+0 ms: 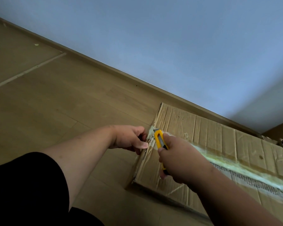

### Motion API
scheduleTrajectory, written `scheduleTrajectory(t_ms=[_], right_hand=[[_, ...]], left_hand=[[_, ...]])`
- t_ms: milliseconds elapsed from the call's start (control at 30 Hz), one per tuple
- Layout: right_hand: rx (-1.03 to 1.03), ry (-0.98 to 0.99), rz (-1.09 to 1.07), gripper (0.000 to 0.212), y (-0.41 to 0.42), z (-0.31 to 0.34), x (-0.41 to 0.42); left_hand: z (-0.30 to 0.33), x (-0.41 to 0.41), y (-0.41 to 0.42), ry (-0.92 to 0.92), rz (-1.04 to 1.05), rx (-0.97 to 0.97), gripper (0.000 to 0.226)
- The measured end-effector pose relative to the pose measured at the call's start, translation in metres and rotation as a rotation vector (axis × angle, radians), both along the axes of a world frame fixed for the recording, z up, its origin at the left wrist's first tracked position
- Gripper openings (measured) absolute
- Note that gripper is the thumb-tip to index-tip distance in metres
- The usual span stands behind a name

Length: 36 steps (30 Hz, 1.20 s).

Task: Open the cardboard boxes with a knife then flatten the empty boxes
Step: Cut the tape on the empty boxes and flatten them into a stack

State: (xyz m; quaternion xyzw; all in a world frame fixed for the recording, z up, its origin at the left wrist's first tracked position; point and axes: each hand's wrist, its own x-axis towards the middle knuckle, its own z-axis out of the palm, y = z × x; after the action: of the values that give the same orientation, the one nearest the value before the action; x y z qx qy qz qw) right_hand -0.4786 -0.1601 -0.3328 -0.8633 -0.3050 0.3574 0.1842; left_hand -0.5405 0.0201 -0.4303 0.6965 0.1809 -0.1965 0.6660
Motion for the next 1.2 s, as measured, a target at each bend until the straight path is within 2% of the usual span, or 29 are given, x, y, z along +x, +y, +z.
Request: scheduleTrajectory(t_ms=[267,500,667,900,1067,1200], right_hand=[[-0.012,0.028,0.008,0.028,-0.008,0.005,-0.011],[-0.007,-0.049,0.068,0.016,-0.017,-0.001,-0.016],[-0.016,-0.061,0.107,0.032,-0.024,-0.004,-0.022],[-0.001,0.013,0.102,0.036,-0.036,0.001,-0.031],[-0.077,0.018,0.055,0.061,-0.050,-0.002,-0.043],[-0.062,-0.011,0.059,0.061,-0.065,0.001,-0.032]], left_hand=[[-0.002,0.000,0.001,0.003,-0.011,0.024,0.012],[-0.002,-0.001,0.002,0.005,-0.010,0.004,0.012],[-0.002,-0.003,0.001,-0.001,-0.024,0.027,0.012],[0.002,-0.003,0.000,-0.009,-0.030,0.078,0.011],[0.004,-0.001,-0.003,0.007,-0.002,0.106,0.014],[0.007,-0.002,-0.003,0.030,0.017,0.094,0.013]])
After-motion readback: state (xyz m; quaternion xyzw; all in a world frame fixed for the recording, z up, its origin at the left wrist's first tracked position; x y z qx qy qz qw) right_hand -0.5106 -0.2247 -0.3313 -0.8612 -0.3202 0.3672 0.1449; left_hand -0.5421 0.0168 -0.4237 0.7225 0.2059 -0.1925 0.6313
